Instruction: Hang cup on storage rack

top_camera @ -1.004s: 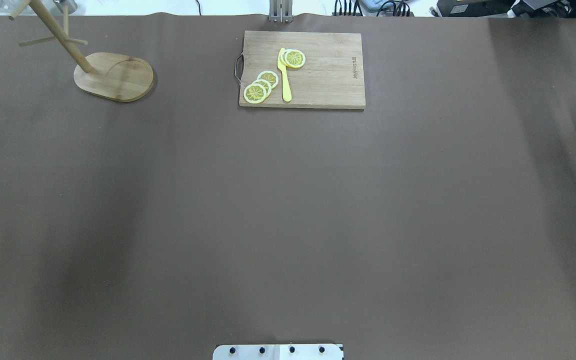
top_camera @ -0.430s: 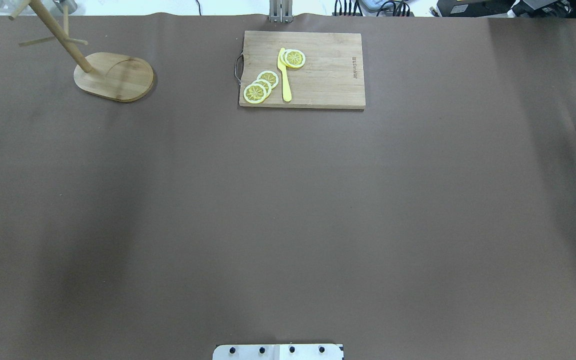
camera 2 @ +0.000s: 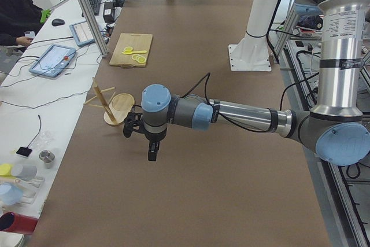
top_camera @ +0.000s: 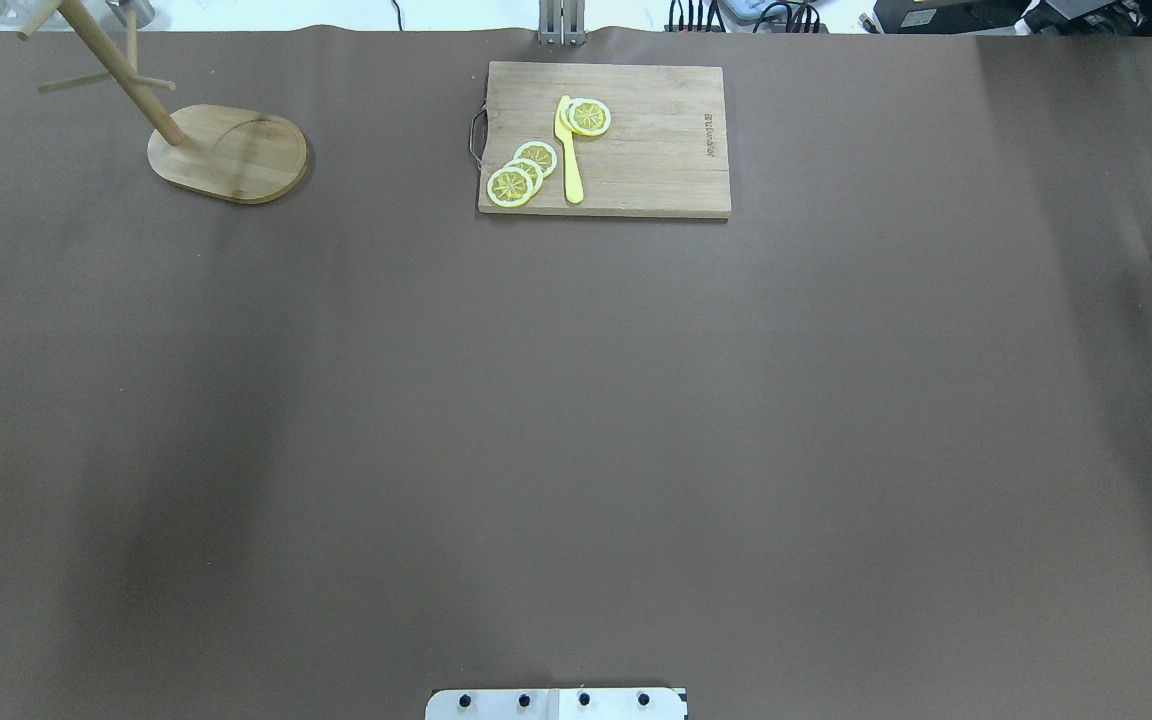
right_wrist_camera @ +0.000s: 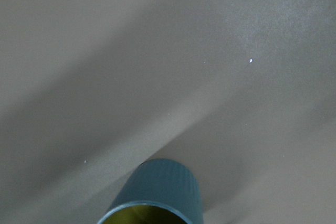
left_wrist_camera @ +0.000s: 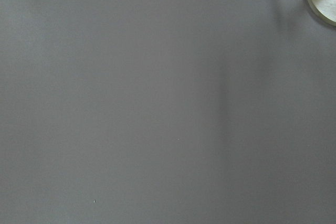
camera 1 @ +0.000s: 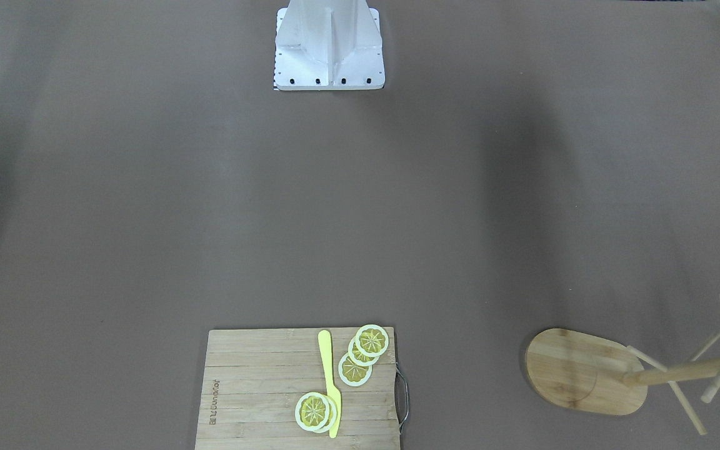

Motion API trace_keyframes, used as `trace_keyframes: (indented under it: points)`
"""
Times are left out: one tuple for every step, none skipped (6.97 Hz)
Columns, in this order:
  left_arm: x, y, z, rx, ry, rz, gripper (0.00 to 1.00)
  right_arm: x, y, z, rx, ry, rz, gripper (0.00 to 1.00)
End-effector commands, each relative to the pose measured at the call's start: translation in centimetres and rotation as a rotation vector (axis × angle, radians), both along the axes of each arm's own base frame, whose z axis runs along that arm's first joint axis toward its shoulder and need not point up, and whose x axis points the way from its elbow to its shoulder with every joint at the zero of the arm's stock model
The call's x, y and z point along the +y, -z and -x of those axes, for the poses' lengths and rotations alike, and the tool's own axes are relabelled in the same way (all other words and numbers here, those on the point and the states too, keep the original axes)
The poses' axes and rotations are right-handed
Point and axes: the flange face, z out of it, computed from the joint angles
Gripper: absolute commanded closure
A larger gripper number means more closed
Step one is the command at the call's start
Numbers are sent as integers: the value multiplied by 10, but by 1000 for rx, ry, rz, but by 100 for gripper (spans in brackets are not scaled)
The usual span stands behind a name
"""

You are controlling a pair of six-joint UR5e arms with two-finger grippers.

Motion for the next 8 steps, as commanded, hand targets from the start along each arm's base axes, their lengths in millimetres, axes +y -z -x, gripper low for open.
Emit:
trace_keyframes:
  points:
    - [-4,-4,-1,0,-1,7,2,0,-3,4,12,6,5,10]
    - [-6,-6,-1,0,-2,11,2,1,-5,7,15,12,4,10]
    - [-6,-6,-1,0,-2,11,2,3,-14,12,24,19,16,10]
    - [-6,-6,-1,0,-2,11,2,3,-15,12,24,19,19,10]
    - [-7,-6,-1,0,-1,12,2,4,-16,12,32,21,18,11]
    - [-7,-7,-1,1,-2,13,2,5,-17,12,34,20,22,32]
    - [-7,-7,-1,0,-1,13,2,5,-17,12,34,20,22,69]
    - [-9,-6,-1,0,-2,12,2,6,-19,12,34,21,24,91]
